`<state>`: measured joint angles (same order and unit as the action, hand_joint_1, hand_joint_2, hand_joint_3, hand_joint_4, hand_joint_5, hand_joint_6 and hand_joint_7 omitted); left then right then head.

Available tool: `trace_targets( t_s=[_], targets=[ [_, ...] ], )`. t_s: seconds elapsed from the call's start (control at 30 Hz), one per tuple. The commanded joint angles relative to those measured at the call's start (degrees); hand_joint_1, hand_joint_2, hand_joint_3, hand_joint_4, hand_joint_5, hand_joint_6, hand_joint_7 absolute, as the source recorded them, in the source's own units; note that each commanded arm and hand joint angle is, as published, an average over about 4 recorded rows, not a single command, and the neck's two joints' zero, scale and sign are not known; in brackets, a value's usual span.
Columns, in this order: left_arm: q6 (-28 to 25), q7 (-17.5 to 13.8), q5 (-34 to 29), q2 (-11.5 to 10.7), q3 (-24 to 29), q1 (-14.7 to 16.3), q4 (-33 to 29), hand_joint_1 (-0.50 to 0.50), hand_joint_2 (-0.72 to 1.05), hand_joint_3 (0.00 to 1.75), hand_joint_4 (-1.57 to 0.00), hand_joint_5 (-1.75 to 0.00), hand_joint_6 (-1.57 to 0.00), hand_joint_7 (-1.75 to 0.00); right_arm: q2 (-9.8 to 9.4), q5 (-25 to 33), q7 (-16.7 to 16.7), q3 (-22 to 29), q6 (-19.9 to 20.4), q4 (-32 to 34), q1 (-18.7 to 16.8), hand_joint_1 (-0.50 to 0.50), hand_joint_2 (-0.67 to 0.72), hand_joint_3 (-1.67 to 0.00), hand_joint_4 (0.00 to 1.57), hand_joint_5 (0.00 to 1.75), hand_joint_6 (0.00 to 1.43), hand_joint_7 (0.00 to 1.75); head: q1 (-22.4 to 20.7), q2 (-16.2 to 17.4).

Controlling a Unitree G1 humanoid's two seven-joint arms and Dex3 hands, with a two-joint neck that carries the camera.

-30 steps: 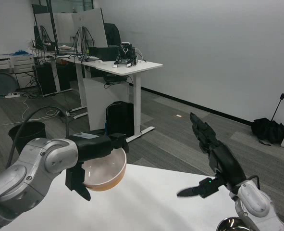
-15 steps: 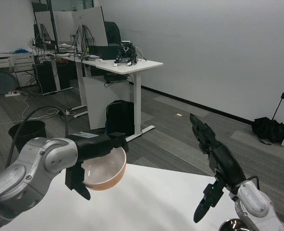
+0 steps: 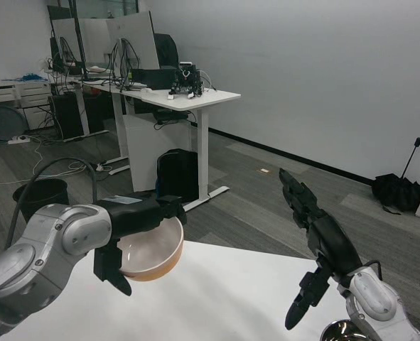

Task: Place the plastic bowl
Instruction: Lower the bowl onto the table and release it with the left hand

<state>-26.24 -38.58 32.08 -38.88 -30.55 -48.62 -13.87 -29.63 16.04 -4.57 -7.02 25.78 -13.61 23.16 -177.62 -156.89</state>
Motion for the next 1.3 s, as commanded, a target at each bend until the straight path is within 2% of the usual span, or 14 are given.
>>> trace_targets(
  t_s=[0.03,0.17,0.3,0.43,0.7,0.8,0.87,1.03,1.07,1.17,1.27,1.3],
  targets=[
    [-0.04,0.17,0.11,-0.75,0.78,0.65,-0.11,-0.5,0.69,1.22,-1.38,-1.75,-0.1,-1.4,-0.34,0.39,-0.17,-0.1,0.98,-0.47,0.83,-0.46,0.47,0.0,0.0,0.0,0.0,0.0,-0.06,0.13],
    [0.05,0.21,0.5,-0.75,0.98,1.07,0.51,-0.5,0.69,1.22,-1.38,-1.75,-0.1,-1.4,-0.34,0.44,-0.17,-0.14,1.07,-0.65,0.83,-0.46,0.47,0.0,0.0,0.0,0.0,0.0,-0.01,0.19],
    [1.24,0.52,4.43,-0.56,0.21,2.56,3.98,-0.5,0.69,1.22,-1.34,-1.75,-0.1,-1.38,-0.26,0.57,-0.17,-0.21,1.16,-0.96,0.79,-0.46,0.47,0.0,0.0,0.0,0.0,0.0,-0.02,0.53],
    [3.0,1.02,3.82,-0.25,-0.74,4.08,8.48,-0.5,0.69,1.22,-1.27,-1.75,-0.1,-1.33,-0.28,0.68,-0.17,-0.27,1.22,-1.07,0.74,-0.46,0.47,0.0,0.0,0.0,0.0,0.0,0.01,1.22],
    [4.29,1.46,3.49,1.38,-1.11,6.65,13.74,-0.5,0.69,1.22,-1.12,-1.75,-0.08,-1.26,-0.34,0.94,-0.17,-0.43,1.31,-1.42,0.77,-0.46,0.47,0.0,0.0,0.0,0.0,0.0,-0.68,3.7],
    [4.91,1.82,3.42,2.3,-1.07,7.81,15.54,-0.5,0.69,1.18,-1.0,-1.75,-0.08,-1.24,-0.34,1.16,-0.17,-0.6,1.51,-1.75,0.74,-0.46,0.47,0.0,0.0,0.0,0.0,0.0,-1.03,5.02],
    [5.28,1.99,3.45,3.05,-0.91,8.6,16.61,-0.5,0.65,1.2,-0.81,-1.75,-0.05,-1.17,-0.34,1.25,-0.17,-0.71,1.64,-1.97,0.74,-0.46,0.47,0.0,0.0,0.0,0.0,0.0,-1.39,5.74],
    [6.49,1.93,3.56,4.34,0.1,10.05,18.31,-0.5,0.29,1.22,-0.31,-1.75,0.0,-0.87,-0.34,1.43,-0.17,-0.89,1.84,-2.32,0.74,-0.46,0.47,0.0,0.0,0.0,0.0,0.0,-3.38,7.56],
    [6.75,1.88,3.56,4.54,0.16,10.21,18.7,-0.5,0.25,1.22,-0.24,-1.75,0.0,-0.84,-0.34,1.47,-0.17,-0.91,1.97,-2.41,0.74,-0.46,0.47,0.0,0.0,0.0,0.0,0.0,-4.14,8.13],
    [7.02,1.79,3.51,5.02,0.12,10.52,19.63,-0.5,0.25,1.2,-0.18,-1.75,0.0,-0.77,-0.34,1.65,-0.17,-0.97,2.3,-2.67,0.77,-0.46,0.47,0.0,0.0,0.0,0.0,0.0,-5.42,9.2],
    [7.39,1.46,3.49,5.31,-0.01,10.82,19.93,-0.5,0.32,0.89,-0.07,-1.75,0.0,-0.59,-0.34,1.84,-0.17,-1.02,2.47,-2.83,0.77,-0.46,0.47,0.0,0.0,0.0,0.0,0.0,-6.5,10.35],
    [7.46,1.27,3.49,5.31,-0.06,10.89,19.93,-0.5,0.52,0.72,-0.04,-1.75,0.0,-0.54,-0.34,1.87,-0.17,-1.04,2.5,-2.83,0.77,-0.46,0.47,0.0,0.0,0.0,0.0,0.0,-6.91,10.8]
  ],
)
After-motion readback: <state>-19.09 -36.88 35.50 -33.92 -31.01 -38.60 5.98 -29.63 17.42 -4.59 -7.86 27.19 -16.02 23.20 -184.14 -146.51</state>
